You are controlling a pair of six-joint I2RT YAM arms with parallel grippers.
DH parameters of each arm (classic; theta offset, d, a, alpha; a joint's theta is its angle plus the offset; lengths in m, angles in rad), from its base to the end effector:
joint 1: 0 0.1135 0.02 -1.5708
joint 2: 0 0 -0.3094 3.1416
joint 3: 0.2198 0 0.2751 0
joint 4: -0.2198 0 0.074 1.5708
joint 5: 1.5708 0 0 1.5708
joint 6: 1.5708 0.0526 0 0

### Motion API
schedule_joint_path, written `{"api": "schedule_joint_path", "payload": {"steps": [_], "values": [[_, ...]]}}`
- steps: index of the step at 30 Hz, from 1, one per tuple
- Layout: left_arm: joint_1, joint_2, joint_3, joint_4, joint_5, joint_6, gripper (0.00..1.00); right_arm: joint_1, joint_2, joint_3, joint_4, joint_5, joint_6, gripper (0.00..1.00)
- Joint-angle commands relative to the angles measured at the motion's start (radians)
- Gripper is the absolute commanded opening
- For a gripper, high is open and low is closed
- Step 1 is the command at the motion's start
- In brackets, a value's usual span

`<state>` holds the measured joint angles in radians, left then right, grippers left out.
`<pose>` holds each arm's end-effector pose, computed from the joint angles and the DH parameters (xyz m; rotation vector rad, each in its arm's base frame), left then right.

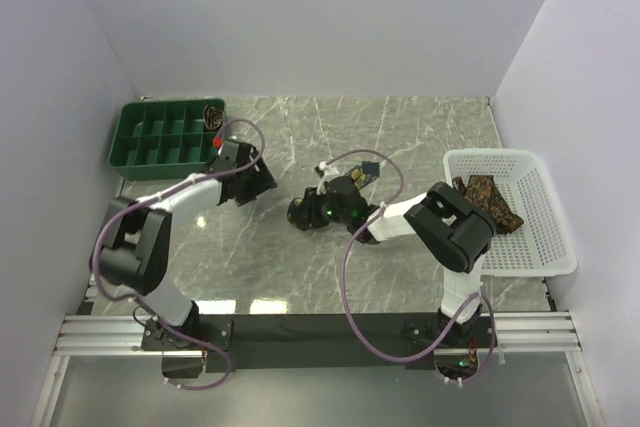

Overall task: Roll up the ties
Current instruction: Roll the tie

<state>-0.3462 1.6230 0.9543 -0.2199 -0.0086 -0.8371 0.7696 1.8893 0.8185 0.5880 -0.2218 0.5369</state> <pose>0.3424 -0.1230 0.2048 -0.6177 2.4502 -0.4913 0.2859 0.2931 0.1423 -0.4029 2.1697 1.0041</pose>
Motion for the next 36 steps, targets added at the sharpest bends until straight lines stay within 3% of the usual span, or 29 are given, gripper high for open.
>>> {"api": "schedule_joint_path", "payload": {"steps": [1,2,8,12,18,26,36], "values": [[-0.034,-0.101,-0.084,0.145,-0.065,0.01,0.81,-0.059,0.042,-0.088,0.024,-0.106,0.231,0.09],[-0.052,-0.133,-0.1,0.158,-0.083,0.033,0.89,-0.067,0.053,-0.096,0.056,-0.125,0.257,0.09],[-0.237,-0.25,-0.212,0.283,-0.201,0.263,0.93,-0.134,0.111,-0.166,0.18,-0.235,0.471,0.09],[-0.307,-0.296,-0.287,0.37,-0.179,0.419,0.93,-0.173,0.148,-0.22,0.28,-0.286,0.615,0.09],[-0.346,-0.227,-0.234,0.338,-0.094,0.552,0.93,-0.207,0.182,-0.252,0.319,-0.318,0.682,0.11],[-0.382,-0.11,-0.163,0.33,0.111,0.621,0.93,-0.224,0.205,-0.257,0.345,-0.35,0.689,0.12],[-0.386,-0.046,-0.132,0.324,0.193,0.636,0.93,-0.23,0.231,-0.249,0.375,-0.375,0.696,0.12]]}}
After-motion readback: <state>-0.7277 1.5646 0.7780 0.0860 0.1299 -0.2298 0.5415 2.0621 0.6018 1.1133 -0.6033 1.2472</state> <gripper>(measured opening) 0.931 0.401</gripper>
